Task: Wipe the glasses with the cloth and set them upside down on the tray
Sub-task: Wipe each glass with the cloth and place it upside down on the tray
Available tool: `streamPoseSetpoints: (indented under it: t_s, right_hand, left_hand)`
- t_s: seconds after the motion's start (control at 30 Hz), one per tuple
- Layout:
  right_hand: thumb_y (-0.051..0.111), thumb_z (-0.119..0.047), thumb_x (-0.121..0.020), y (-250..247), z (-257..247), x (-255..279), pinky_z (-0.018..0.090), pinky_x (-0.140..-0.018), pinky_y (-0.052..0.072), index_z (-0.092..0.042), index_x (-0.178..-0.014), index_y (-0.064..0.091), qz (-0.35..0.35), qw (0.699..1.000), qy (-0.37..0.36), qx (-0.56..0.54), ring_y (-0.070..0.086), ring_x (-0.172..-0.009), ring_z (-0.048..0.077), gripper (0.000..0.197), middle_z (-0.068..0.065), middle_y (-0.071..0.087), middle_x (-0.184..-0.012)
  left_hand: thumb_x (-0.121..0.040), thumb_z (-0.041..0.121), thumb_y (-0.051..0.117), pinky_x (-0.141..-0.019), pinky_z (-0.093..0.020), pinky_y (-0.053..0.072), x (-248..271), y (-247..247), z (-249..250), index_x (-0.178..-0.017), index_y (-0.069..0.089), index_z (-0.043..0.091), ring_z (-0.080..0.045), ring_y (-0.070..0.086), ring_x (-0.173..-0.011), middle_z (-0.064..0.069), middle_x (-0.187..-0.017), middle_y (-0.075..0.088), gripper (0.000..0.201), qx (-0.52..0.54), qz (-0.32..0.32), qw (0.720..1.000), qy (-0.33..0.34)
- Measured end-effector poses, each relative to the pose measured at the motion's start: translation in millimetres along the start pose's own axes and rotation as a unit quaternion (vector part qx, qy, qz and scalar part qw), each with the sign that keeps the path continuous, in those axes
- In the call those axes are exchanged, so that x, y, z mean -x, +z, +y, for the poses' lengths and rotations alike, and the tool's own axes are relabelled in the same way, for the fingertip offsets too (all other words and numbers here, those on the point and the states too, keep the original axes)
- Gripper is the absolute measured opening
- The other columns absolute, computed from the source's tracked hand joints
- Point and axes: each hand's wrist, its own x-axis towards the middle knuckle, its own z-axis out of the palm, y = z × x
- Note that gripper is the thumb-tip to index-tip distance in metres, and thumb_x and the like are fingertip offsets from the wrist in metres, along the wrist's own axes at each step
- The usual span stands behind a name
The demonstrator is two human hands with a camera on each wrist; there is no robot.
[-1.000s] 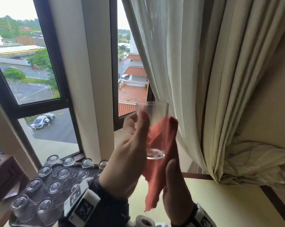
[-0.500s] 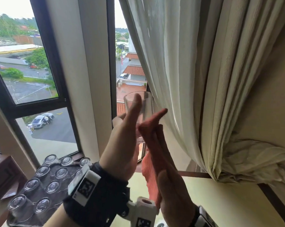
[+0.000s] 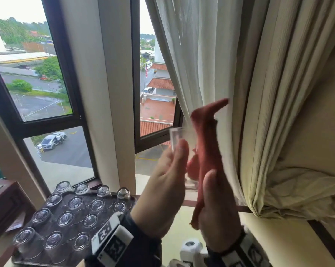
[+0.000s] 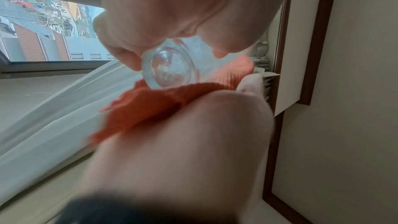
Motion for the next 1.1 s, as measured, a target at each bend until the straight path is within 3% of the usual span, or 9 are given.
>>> streamPoseSetpoints:
  t_s: [0.07, 0.17, 0.43, 0.53, 0.6, 0.67, 0.8, 0.93, 1.1]
  right_hand:
    - [0.028, -0.078, -0.093, 8, 7, 17, 0.044, -0.110, 0.045, -0.038, -0.145, 0.049, -0.040, 0.999, 0.003, 0.020, 0.052, -0.137, 0.027, 0.069, 0.006, 0.057, -0.146]
    - [0.034, -0.096, -0.072, 8, 7, 20, 0.006, -0.090, 0.047, -0.041, -0.135, 0.044, -0.062, 0.991, 0.098, -0.059, 0.061, -0.113, -0.013, 0.085, -0.028, 0.067, -0.123]
    - [0.049, -0.094, -0.069, -7, -15, -19, 0.060, -0.095, 0.053, -0.012, -0.129, 0.056, -0.026, 0.982, 0.143, -0.121, 0.055, -0.110, 0.057, 0.102, 0.025, 0.063, -0.105]
    - [0.033, -0.072, -0.095, 0, -25, -18, 0.031, -0.106, 0.048, -0.028, -0.136, 0.055, -0.024, 0.998, -0.042, -0.045, 0.061, -0.121, 0.030, 0.064, -0.001, 0.068, -0.125]
    - [0.023, -0.057, -0.104, 8, -13, -6, 0.049, -0.118, 0.034, -0.029, -0.151, 0.043, -0.083, 0.991, -0.109, 0.012, 0.049, -0.135, 0.044, 0.059, 0.005, 0.060, -0.142]
    - [0.024, -0.064, -0.102, 12, -2, 10, 0.056, -0.112, 0.040, -0.044, -0.149, 0.044, -0.114, 0.991, -0.067, 0.012, 0.051, -0.128, 0.055, 0.054, 0.005, 0.064, -0.134]
    - [0.035, -0.098, -0.070, 8, 9, 20, 0.014, -0.088, 0.052, -0.039, -0.137, 0.048, -0.083, 0.988, 0.112, -0.073, 0.065, -0.114, 0.005, 0.091, -0.029, 0.066, -0.123]
    - [0.039, -0.080, -0.087, -2, 7, -6, 0.033, -0.102, 0.051, -0.016, -0.157, 0.030, -0.038, 0.988, 0.089, -0.120, 0.055, -0.134, 0.027, 0.095, 0.006, 0.056, -0.147]
    - [0.043, -0.083, -0.084, -5, -11, -16, 0.032, -0.100, 0.052, -0.028, -0.142, 0.053, -0.027, 0.992, 0.046, -0.117, 0.062, -0.126, 0.017, 0.081, -0.002, 0.064, -0.138]
  left_hand:
    - [-0.098, 0.072, 0.043, -0.102, -0.048, 0.057, -8, -10, 7, -0.130, 0.060, 0.006, -0.032, 0.067, -0.105, -0.029, -0.121, 0.061, 0.076, 0.029, 0.006, 1.000, -0.001]
    - [-0.093, 0.071, 0.044, -0.086, -0.035, 0.056, -12, -19, 15, -0.133, 0.058, 0.021, -0.014, 0.068, -0.088, -0.013, -0.107, 0.063, 0.066, 0.032, -0.002, 0.999, 0.003]
    - [-0.103, 0.047, 0.037, -0.072, -0.009, 0.051, 3, 4, 3, -0.135, 0.047, 0.017, 0.009, 0.067, -0.074, 0.024, -0.076, 0.071, 0.045, 0.004, -0.062, 0.998, 0.026]
    - [-0.101, 0.072, 0.039, -0.097, -0.036, 0.058, -7, 3, 7, -0.134, 0.053, 0.019, -0.016, 0.069, -0.097, -0.002, -0.102, 0.072, 0.063, 0.009, -0.003, 1.000, 0.008]
    - [-0.104, 0.071, 0.043, -0.102, -0.051, 0.056, -16, -6, 8, -0.136, 0.055, 0.018, -0.029, 0.069, -0.112, -0.014, -0.119, 0.070, 0.063, 0.034, 0.028, 0.999, -0.006]
    - [-0.104, 0.069, 0.045, -0.100, -0.045, 0.056, -23, -17, 12, -0.136, 0.058, 0.022, -0.028, 0.070, -0.118, -0.013, -0.127, 0.071, 0.059, 0.063, 0.040, 0.997, -0.010]
    - [-0.099, 0.075, 0.041, -0.083, -0.034, 0.054, -18, -19, 17, -0.131, 0.057, 0.027, -0.018, 0.069, -0.094, -0.010, -0.109, 0.064, 0.060, 0.044, 0.014, 0.999, 0.002]
    - [-0.101, 0.058, 0.040, -0.067, -0.024, 0.059, -2, -3, 9, -0.135, 0.052, 0.018, -0.008, 0.068, -0.068, 0.002, -0.078, 0.067, 0.054, 0.026, -0.040, 0.999, 0.010]
    - [-0.104, 0.069, 0.031, -0.088, -0.028, 0.058, 0, 7, 5, -0.132, 0.052, 0.027, -0.006, 0.074, -0.089, 0.007, -0.093, 0.076, 0.055, 0.016, -0.009, 1.000, 0.005]
